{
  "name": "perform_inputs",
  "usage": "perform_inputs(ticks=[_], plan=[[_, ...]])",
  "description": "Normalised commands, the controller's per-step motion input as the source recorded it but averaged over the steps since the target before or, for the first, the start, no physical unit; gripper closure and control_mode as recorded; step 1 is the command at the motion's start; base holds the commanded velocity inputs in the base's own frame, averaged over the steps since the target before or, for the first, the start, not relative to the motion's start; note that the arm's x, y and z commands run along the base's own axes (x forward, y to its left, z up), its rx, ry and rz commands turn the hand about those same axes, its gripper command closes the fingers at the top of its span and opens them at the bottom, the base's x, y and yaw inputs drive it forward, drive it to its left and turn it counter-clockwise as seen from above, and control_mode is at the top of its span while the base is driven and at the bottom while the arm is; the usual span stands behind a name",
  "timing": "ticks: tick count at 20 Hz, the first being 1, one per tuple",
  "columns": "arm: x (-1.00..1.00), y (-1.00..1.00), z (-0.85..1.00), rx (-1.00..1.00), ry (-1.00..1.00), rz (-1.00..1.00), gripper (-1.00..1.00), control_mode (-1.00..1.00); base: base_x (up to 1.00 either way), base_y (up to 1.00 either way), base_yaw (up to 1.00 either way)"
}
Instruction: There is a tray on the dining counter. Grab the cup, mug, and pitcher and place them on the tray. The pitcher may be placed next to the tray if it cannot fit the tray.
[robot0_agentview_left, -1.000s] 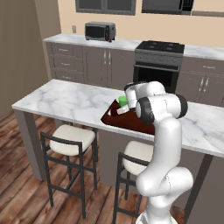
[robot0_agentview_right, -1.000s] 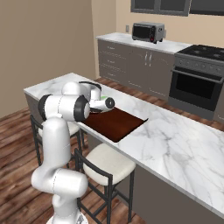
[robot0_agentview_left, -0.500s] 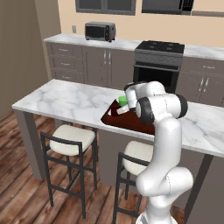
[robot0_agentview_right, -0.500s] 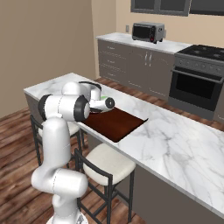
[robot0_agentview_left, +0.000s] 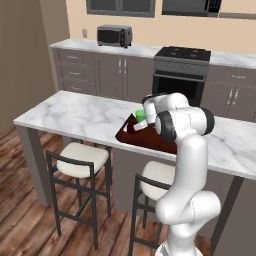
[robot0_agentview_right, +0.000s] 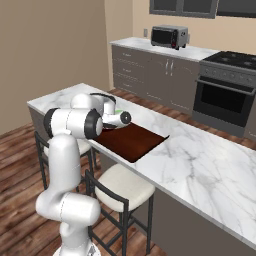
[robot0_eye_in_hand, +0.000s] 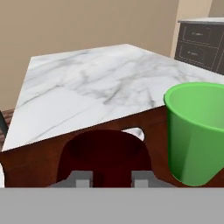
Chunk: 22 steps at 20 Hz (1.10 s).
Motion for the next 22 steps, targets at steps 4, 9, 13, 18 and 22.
perform_inputs(ticks=[4, 9, 13, 18, 22], plan=[[0.00, 0.00, 0.00, 0.00, 0.00, 0.00, -1.00, -1.00, 0.00, 0.00, 0.00], [0.00, 0.00, 0.00, 0.00, 0.00, 0.00, -1.00, -1.00, 0.00, 0.00, 0.00], [0.00, 0.00, 0.00, 0.00, 0.00, 0.00, -1.00, -1.00, 0.00, 0.00, 0.00], [-0.06, -0.04, 0.02, 0.00, 0.00, 0.00, -1.00, -1.00, 0.00, 0.00, 0.00], [0.00, -0.15, 0.33, 0.00, 0.00, 0.00, -1.00, -1.00, 0.00, 0.00, 0.00]])
